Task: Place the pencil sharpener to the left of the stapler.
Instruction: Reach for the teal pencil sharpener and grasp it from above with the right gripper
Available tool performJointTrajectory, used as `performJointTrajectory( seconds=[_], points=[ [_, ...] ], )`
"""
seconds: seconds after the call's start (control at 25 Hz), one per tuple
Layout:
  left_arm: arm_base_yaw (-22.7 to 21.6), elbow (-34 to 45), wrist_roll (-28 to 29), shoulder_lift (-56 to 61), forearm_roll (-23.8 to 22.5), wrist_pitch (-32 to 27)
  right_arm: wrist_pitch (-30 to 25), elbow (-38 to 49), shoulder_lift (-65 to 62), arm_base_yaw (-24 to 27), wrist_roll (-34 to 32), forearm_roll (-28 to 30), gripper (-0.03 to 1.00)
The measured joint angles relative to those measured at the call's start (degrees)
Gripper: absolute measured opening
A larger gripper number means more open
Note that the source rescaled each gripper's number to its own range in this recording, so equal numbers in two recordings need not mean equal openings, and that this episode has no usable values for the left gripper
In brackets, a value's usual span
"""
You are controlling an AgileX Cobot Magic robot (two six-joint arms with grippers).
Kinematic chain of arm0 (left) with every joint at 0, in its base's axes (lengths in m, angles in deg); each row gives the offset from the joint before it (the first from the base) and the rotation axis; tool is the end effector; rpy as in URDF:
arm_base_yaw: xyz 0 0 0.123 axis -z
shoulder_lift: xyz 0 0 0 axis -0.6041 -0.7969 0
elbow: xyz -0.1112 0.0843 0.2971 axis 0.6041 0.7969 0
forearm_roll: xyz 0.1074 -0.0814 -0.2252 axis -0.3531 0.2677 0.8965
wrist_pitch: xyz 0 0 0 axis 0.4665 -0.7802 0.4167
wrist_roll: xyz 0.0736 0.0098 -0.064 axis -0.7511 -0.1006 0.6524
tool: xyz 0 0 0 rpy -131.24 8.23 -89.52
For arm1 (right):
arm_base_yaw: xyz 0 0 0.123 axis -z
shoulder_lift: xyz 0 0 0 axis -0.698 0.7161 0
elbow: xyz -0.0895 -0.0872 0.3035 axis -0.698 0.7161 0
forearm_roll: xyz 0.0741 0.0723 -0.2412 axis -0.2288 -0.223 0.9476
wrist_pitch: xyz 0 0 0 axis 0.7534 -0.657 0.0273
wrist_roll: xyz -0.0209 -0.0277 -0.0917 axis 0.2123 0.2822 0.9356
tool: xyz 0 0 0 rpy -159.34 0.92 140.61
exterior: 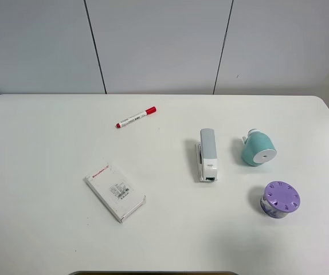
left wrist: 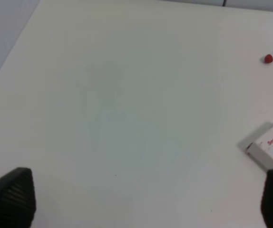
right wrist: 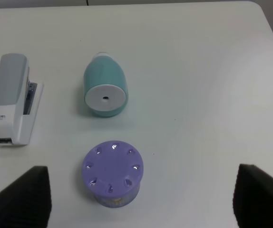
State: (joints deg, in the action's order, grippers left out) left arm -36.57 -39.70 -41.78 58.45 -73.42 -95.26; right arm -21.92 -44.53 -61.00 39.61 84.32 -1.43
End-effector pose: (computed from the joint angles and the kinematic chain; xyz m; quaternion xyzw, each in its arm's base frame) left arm -0.0345 0.0053 0.2816 -0.0263 0.8483 0.0076 0.5289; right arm -0.0336 -0.0078 0.2808 -0.0045 0.8520 0.0087 0.5234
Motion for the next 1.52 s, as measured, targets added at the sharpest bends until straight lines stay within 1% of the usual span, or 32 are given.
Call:
performJointTrajectory(
  seconds=[0.76,1.0,1.2,1.52],
  points=[
    [0.0,0.0,0.0,0.0,0.0,0.0,0.4,-0.1,1.1,0.0,-0.5,-0.3,0.33],
    [0.0,0.0,0.0,0.0,0.0,0.0,1.6,-1.1,10.3,0.0,-0.5,-3.5,0.33],
    [0.0,0.0,0.0,0.0,0.0,0.0,3.0,-4.5,20.8,0.0,-0.5,-3.5,0.33],
    [0.0,0.0,0.0,0.0,0.0,0.0,4.2,-14.8,37.3,0.0,-0.5,-3.5,0.33]
  ],
)
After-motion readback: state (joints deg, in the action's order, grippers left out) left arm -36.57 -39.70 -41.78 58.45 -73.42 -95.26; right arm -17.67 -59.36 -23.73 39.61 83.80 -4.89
